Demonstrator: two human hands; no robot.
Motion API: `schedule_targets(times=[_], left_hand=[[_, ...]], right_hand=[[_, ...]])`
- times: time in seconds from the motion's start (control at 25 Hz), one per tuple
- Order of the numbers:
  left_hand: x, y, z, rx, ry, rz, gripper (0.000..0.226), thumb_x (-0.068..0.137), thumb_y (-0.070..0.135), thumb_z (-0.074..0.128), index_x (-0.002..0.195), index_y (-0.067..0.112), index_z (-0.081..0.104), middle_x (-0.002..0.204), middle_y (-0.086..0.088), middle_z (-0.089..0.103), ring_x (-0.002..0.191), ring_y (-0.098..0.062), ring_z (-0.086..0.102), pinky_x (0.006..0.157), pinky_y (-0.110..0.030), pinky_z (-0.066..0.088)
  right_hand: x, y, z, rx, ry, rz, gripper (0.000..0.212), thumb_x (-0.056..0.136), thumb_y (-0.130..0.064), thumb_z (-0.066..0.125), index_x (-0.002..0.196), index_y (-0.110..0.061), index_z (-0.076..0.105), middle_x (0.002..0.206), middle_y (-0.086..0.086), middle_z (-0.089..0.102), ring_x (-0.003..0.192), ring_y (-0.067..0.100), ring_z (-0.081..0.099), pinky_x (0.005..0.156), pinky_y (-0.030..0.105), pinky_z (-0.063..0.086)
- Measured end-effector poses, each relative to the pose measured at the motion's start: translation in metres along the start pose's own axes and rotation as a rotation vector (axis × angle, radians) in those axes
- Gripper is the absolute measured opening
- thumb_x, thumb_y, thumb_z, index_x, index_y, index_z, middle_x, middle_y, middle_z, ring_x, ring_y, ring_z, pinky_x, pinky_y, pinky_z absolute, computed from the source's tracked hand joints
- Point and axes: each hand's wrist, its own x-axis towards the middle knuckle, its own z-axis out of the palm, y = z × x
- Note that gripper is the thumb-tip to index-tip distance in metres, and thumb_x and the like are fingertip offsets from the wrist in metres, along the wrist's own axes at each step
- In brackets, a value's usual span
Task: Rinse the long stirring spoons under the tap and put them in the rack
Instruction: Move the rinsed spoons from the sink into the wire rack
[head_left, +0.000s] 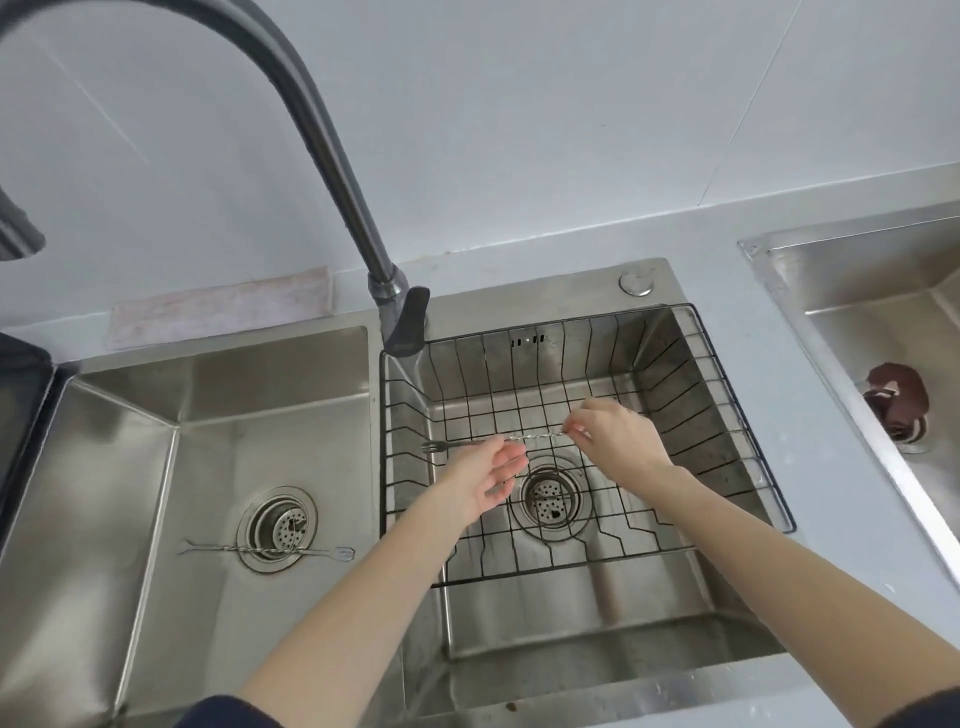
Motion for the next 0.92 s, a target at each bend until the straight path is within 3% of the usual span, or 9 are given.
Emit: schedule_targets(times=[0.36,0.56,0.72,0.8,0.92], left_hand=[[0.036,-0.001,-0.003,-0.002,0.059,-0.069,0.025,0.098,0.023,0.041,0.082,0.013,0.058,0.081,0.005,0.067,0.071,-0.007,0.063,0.055,-0.016,0.036],[0.044,-0.002,-0.005,0.096,0.12,-0.028,0.029,0.098,0.024,0.042,0.077,0.014,0.06,0.05,0.01,0.071,0.041,0.001,0.064,0.049,-0.015,0.033],[0.043,-0.003,-0.004,0.189,0.145,0.014,0.028,0.098,0.024,0.043,0.076,0.015,0.06,0.052,0.008,0.07,0.035,0.002,0.061,0.048,-0.015,0.033],[0.039,-0.003,-0.003,0.246,0.139,0.034,0.028,0.097,0.024,0.044,0.076,0.017,0.059,0.063,0.007,0.068,0.034,0.002,0.059,0.049,-0.015,0.033],[0.029,0.002,-0.002,0.345,0.122,0.065,0.023,0.097,0.023,0.044,0.078,0.018,0.058,0.073,0.006,0.065,0.049,-0.002,0.061,0.051,-0.015,0.036]], right_hand=[[0.021,0.007,0.016,-0.041,-0.077,-0.021,0.026,0.096,-0.025,0.045,0.111,-0.015,0.064,0.113,0.003,0.062,0.11,0.026,0.056,0.082,0.039,0.05],[0.021,0.008,0.019,-0.064,-0.079,-0.051,0.027,0.097,-0.025,0.044,0.114,-0.015,0.063,0.116,0.002,0.061,0.117,0.022,0.05,0.086,0.035,0.047],[0.02,0.006,0.02,-0.053,-0.077,-0.048,0.027,0.096,-0.023,0.044,0.112,-0.014,0.064,0.115,0.005,0.058,0.113,0.024,0.051,0.083,0.035,0.047],[0.02,0.004,0.018,-0.052,-0.079,-0.047,0.026,0.096,-0.022,0.045,0.113,-0.014,0.063,0.115,0.006,0.058,0.113,0.025,0.052,0.084,0.035,0.047],[0.017,0.001,0.014,-0.056,-0.068,-0.043,0.026,0.095,-0.023,0.047,0.114,-0.014,0.062,0.116,0.005,0.059,0.115,0.025,0.052,0.089,0.035,0.046]])
